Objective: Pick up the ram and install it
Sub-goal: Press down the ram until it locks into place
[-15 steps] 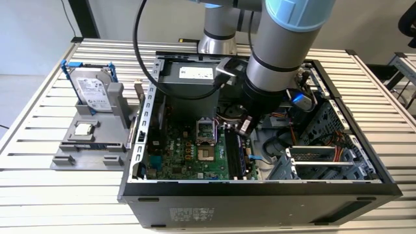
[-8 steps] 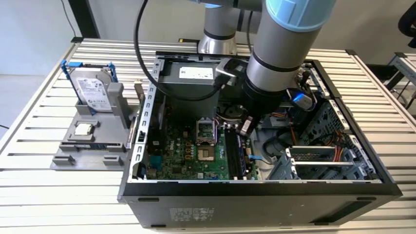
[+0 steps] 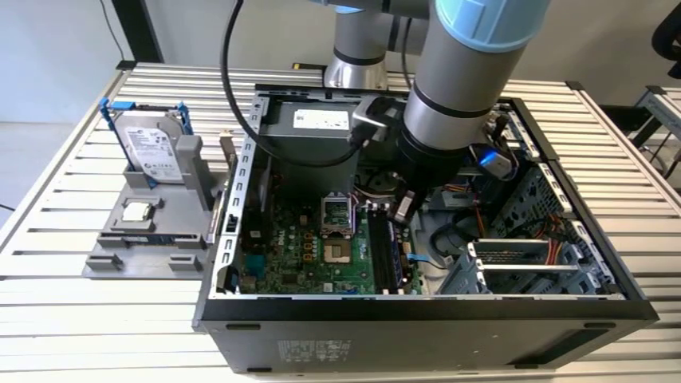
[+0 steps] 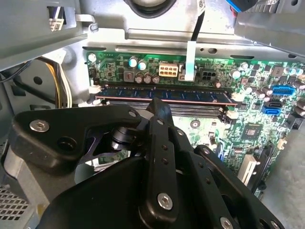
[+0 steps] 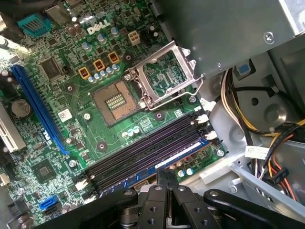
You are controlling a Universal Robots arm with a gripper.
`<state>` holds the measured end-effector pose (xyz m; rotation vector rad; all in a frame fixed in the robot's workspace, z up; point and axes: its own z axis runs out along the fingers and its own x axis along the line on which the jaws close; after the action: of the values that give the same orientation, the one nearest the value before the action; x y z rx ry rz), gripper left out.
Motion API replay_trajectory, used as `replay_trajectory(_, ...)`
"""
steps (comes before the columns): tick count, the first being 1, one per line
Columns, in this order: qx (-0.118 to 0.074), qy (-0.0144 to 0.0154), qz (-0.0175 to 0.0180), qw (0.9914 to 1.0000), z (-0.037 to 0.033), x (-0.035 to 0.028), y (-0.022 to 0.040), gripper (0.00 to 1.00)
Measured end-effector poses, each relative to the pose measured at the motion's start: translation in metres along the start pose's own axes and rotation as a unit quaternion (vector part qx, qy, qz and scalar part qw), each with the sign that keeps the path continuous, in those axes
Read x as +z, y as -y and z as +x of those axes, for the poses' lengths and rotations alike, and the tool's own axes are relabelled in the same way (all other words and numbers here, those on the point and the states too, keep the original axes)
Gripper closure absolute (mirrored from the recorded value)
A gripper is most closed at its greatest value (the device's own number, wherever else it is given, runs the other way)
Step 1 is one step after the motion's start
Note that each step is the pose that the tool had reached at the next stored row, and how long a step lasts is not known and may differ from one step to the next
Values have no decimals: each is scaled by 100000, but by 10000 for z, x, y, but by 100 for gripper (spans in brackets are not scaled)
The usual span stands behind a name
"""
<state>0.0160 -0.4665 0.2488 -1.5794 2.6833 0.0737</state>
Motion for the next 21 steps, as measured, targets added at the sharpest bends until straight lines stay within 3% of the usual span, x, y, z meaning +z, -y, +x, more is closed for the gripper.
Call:
replay_trajectory(4,-3205,-61,-154,99948,0,0,0,100)
replay_trajectory(9,-6752,-150,-325,99771,-1,0,2,100)
replay_trajectory(21,-11304,-270,-546,99357,-2,0,4,100)
